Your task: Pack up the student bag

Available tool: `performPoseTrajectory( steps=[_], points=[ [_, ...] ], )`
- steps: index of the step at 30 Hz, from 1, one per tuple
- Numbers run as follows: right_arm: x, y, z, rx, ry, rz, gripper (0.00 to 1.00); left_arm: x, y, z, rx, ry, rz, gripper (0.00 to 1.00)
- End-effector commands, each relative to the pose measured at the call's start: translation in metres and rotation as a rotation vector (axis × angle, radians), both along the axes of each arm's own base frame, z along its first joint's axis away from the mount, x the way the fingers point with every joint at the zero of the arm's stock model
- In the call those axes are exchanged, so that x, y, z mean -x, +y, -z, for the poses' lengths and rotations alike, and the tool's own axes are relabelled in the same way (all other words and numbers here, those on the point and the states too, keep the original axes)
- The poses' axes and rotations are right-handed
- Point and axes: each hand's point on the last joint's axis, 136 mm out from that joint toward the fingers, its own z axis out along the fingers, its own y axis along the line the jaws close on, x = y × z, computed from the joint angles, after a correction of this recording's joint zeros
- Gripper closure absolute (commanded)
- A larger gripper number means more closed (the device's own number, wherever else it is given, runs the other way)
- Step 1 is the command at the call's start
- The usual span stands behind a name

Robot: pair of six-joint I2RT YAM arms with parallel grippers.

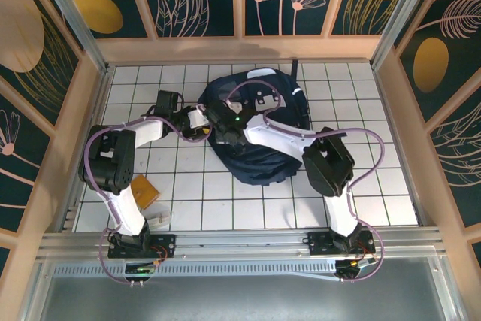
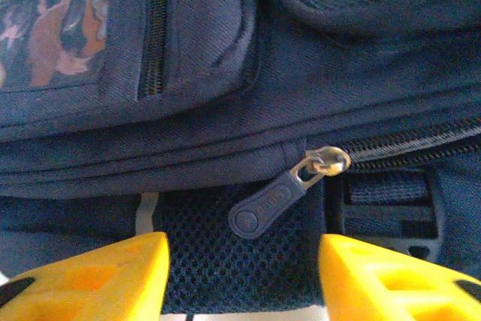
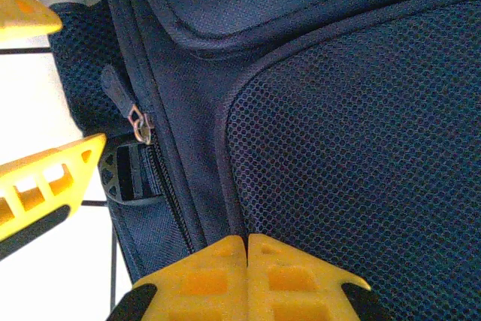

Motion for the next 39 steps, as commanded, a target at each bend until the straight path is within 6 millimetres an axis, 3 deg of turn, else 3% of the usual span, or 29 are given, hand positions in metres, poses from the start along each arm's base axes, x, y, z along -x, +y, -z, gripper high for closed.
performPoseTrajectory(
  steps=[1,5,7,10,12,13,17,19,23,24,28,30,32,36,39],
  points=[
    [-0.015,-0.02,-0.027,-0.044,-0.06,-0.03,1.0,0.011,-0.012,-0.01,0.07,-0.002,0.109,0.52],
    [-0.029,-0.041,-0.043,-0.06,-0.085,-0.156,1.0,0.019,-0.021,-0.018,0.125,0.01,0.16,0.6],
    [-0.035,-0.059,-0.053,-0.026,-0.129,-0.224,1.0,0.024,-0.023,-0.022,0.122,0.004,0.168,0.59],
    [-0.045,-0.1,-0.066,0.077,-0.21,-0.229,1.0,0.031,-0.027,-0.043,0.143,-0.047,0.185,0.49],
    [-0.053,-0.128,-0.071,0.1,-0.237,-0.184,1.0,0.038,-0.03,-0.048,0.087,-0.11,0.232,0.41],
    [-0.056,-0.138,-0.077,0.076,-0.247,-0.181,1.0,0.036,-0.034,-0.06,0.052,-0.17,0.237,0.39],
    [-0.047,-0.133,-0.104,-0.075,-0.331,-0.408,1.0,0.022,-0.052,-0.087,0.002,-0.286,0.245,0.39],
    [-0.022,-0.115,-0.122,-0.149,-0.423,-0.662,1.0,0.018,-0.065,-0.101,0.013,-0.33,0.273,0.39],
    [-0.005,-0.114,-0.142,-0.087,-0.581,-0.848,1.0,0.018,-0.086,-0.111,-0.003,-0.407,0.347,0.39],
    [-0.007,-0.119,-0.141,-0.056,-0.584,-0.847,1.0,0.018,-0.093,-0.095,-0.022,-0.388,0.378,0.38],
    [-0.027,-0.145,-0.142,0.048,-0.546,-0.713,0.97,0.02,-0.118,-0.077,-0.084,-0.41,0.467,0.38],
    [-0.039,-0.161,-0.151,0.064,-0.559,-0.56,0.75,0.011,-0.128,-0.073,-0.101,-0.447,0.476,0.39],
    [-0.048,-0.183,-0.161,0.057,-0.572,-0.383,0.71,0.001,-0.136,-0.064,-0.125,-0.468,0.482,0.39],
    [-0.04,-0.221,-0.186,-0.054,-0.609,-0.173,0.67,-0.027,-0.132,-0.03,-0.286,-0.459,0.458,0.43],
    [-0.024,-0.236,-0.204,-0.148,-0.651,-0.135,0.66,-0.042,-0.128,-0.014,-0.354,-0.459,0.435,0.44]
  ],
)
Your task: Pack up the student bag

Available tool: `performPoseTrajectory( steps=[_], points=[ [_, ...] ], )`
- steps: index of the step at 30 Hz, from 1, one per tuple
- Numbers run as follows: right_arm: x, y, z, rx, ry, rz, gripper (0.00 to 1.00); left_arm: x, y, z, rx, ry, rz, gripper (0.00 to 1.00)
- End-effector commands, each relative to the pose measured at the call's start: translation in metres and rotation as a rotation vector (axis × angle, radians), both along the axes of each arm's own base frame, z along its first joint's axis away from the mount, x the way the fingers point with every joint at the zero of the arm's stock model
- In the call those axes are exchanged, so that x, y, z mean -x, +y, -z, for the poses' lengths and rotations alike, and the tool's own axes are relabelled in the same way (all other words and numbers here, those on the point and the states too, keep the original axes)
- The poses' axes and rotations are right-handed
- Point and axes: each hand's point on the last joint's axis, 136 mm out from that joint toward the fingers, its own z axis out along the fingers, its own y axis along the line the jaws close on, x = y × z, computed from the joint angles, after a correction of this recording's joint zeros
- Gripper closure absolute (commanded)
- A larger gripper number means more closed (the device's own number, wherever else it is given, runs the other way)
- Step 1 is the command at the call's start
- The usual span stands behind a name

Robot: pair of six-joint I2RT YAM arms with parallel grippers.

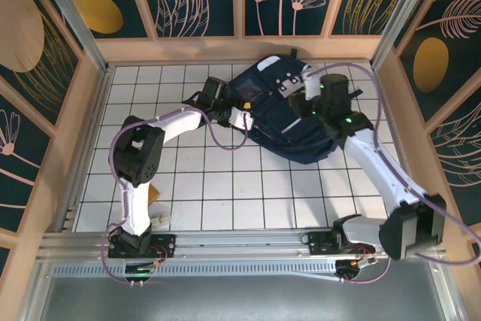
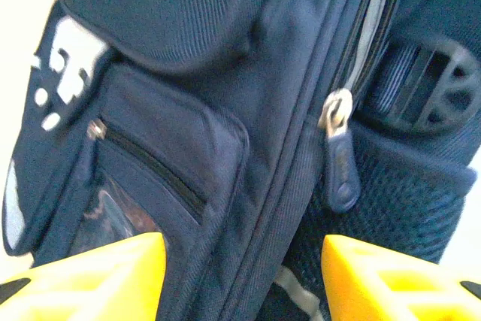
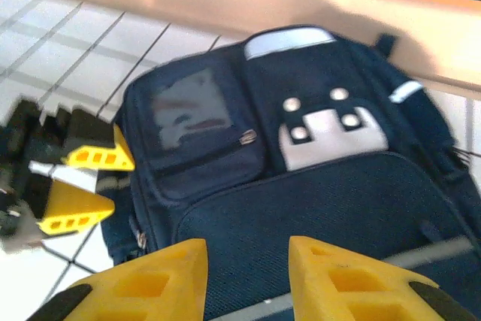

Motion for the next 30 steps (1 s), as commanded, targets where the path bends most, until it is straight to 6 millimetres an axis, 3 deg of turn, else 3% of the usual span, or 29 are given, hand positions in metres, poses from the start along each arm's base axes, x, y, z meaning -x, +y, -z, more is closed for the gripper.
performPoseTrajectory(
  steps=[1,8,11,15,17,19,20,21,24,27,30],
  points=[
    [0.014,-0.021,-0.039,-0.168,-0.081,0.088,0.65,-0.02,0.007,0.01,-0.088,-0.052,-0.022,0.44],
    [0.028,-0.031,-0.055,-0.226,-0.114,0.106,0.64,-0.036,-0.019,0.025,-0.083,-0.039,-0.052,0.46],
    [0.029,-0.024,-0.054,-0.272,-0.099,0.081,0.64,-0.043,-0.029,0.034,-0.103,-0.04,-0.123,0.62],
    [0.029,-0.019,-0.047,-0.339,-0.07,0.08,0.64,-0.046,-0.032,0.035,-0.091,0.038,-0.21,1.0],
    [0.03,-0.018,-0.039,-0.368,-0.037,0.09,0.64,-0.042,-0.029,0.028,-0.096,0.075,-0.235,1.0],
    [0.031,-0.016,-0.027,-0.456,0.039,0.127,0.64,-0.038,-0.028,0.012,-0.046,0.112,-0.281,1.0],
    [0.031,-0.016,-0.017,-0.56,0.127,0.192,0.7,-0.038,-0.028,-0.001,-0.003,0.143,-0.325,1.0],
    [0.033,-0.014,-0.003,-0.675,0.245,0.269,0.78,-0.036,-0.026,-0.012,0.022,0.18,-0.362,1.0],
    [0.054,0.006,0.05,-0.809,0.569,0.456,0.79,-0.023,-0.023,-0.042,0.087,0.301,-0.444,1.0],
    [0.075,0.033,0.067,-0.77,0.601,0.489,0.74,0.011,-0.023,-0.064,0.13,0.455,-0.43,1.0],
    [0.082,0.046,0.079,-0.717,0.593,0.483,0.7,0.044,-0.023,-0.086,0.234,0.585,-0.421,1.0]
  ],
)
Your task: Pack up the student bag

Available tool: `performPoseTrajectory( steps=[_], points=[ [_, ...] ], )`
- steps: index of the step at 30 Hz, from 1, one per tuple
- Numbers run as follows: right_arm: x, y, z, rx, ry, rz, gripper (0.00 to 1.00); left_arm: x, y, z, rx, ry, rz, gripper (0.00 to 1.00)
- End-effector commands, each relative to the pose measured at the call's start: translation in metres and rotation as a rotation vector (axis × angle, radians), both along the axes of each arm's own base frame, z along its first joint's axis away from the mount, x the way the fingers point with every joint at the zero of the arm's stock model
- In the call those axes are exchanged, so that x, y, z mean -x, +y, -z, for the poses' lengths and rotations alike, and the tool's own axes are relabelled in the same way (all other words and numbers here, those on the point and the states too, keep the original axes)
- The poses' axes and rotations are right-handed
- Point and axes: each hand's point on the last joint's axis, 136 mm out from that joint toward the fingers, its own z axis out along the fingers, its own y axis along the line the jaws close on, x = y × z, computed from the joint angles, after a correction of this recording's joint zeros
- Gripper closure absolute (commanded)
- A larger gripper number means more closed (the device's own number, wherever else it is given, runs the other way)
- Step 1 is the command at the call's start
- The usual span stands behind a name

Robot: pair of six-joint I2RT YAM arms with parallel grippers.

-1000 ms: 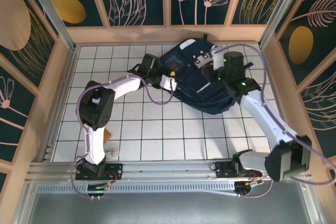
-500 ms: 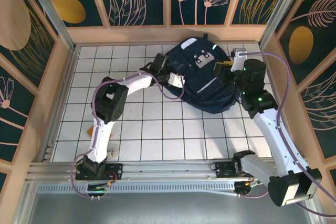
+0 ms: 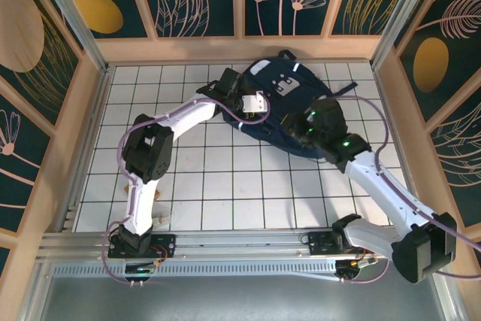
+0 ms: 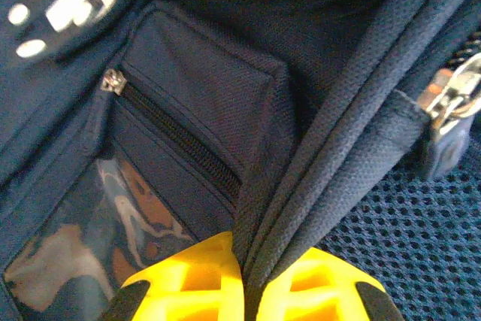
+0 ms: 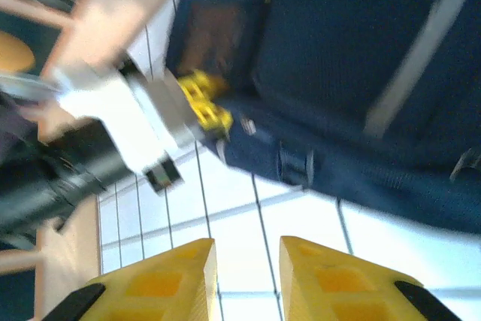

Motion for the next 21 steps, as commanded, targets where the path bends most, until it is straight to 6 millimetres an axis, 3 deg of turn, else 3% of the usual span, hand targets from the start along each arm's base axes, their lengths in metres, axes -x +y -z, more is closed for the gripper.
performPoseTrajectory(
  steps=[1,6,7,10,14,18,21],
  points=[
    [0.004,-0.004,0.021,0.007,0.078,0.111,0.7,0.049,0.0,-0.062,0.228,0.191,-0.067,1.0],
    [-0.016,0.01,0.039,0.157,-0.006,-0.055,0.7,0.082,0.012,-0.07,0.303,0.313,-0.134,1.0],
    [-0.028,0.004,0.04,0.176,-0.017,-0.051,0.7,0.085,0.015,-0.072,0.302,0.323,-0.141,1.0],
    [-0.053,0.013,0.042,0.16,-0.067,-0.144,0.71,0.091,0.025,-0.072,0.29,0.338,-0.196,1.0],
    [-0.073,0.042,0.029,0.11,-0.226,-0.371,0.73,0.097,0.034,-0.083,0.321,0.36,-0.272,1.0],
    [-0.084,0.046,0.021,0.206,-0.333,-0.452,0.73,0.117,0.027,-0.094,0.427,0.463,-0.255,1.0],
    [-0.078,0.046,0.011,0.263,-0.384,-0.505,0.72,0.121,0.026,-0.095,0.496,0.494,-0.28,1.0]
  ],
)
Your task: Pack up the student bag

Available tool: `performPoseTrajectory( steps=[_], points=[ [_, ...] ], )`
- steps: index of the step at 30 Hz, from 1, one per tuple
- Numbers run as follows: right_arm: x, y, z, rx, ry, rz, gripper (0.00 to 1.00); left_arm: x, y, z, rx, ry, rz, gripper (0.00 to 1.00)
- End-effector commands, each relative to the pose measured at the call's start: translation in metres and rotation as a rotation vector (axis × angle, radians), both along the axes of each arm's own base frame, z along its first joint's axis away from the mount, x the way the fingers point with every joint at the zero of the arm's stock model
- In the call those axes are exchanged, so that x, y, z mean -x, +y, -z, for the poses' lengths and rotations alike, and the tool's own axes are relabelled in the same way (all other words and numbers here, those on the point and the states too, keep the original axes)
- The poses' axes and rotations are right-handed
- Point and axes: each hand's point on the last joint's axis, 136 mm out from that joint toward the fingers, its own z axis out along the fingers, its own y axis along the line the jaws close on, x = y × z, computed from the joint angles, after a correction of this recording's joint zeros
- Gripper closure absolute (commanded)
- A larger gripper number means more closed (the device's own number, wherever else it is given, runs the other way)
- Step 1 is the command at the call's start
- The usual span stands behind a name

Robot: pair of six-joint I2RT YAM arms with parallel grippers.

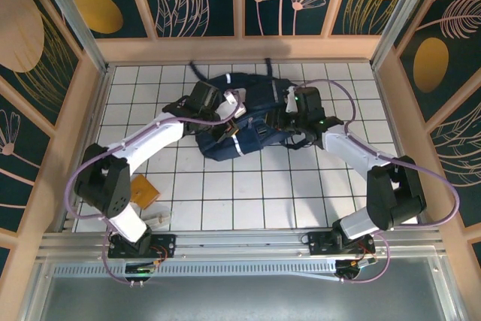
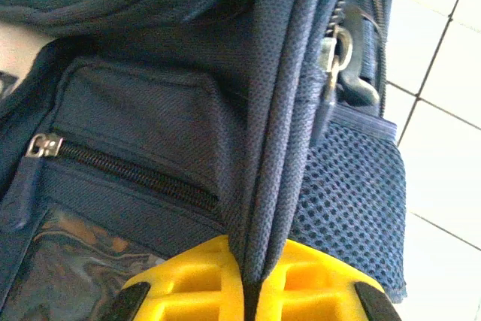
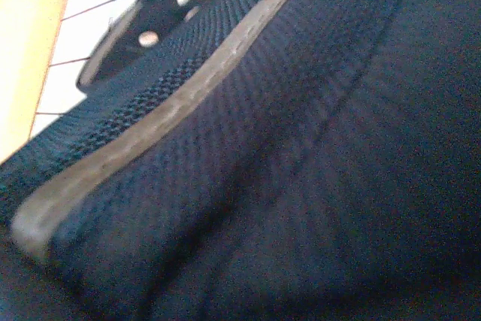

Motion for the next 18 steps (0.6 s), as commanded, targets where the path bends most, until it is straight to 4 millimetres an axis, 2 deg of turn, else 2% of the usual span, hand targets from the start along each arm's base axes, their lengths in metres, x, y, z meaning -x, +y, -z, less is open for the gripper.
performPoseTrajectory(
  steps=[1,5,9,13,16,18],
  points=[
    [-0.002,0.009,-0.037,0.049,-0.203,-0.131,0.72,0.018,-0.029,-0.056,0.266,0.005,0.056,1.0],
    [0.027,0.011,-0.049,0.104,-0.293,-0.22,0.68,0.018,-0.031,-0.047,0.264,0.046,0.046,1.0],
    [0.042,0.013,-0.049,0.167,-0.212,-0.264,0.63,0.018,-0.034,-0.046,0.259,0.062,0.061,1.0],
    [0.066,0.039,-0.045,0.163,-0.156,-0.349,0.6,0.018,-0.039,-0.052,0.284,0.068,0.08,1.0],
    [0.068,0.05,-0.04,0.145,-0.123,-0.312,0.6,0.018,-0.041,-0.054,0.296,0.072,0.088,1.0],
    [0.058,0.05,-0.037,0.138,-0.084,-0.227,0.62,0.019,-0.042,-0.053,0.305,0.08,0.099,1.0]
  ],
)
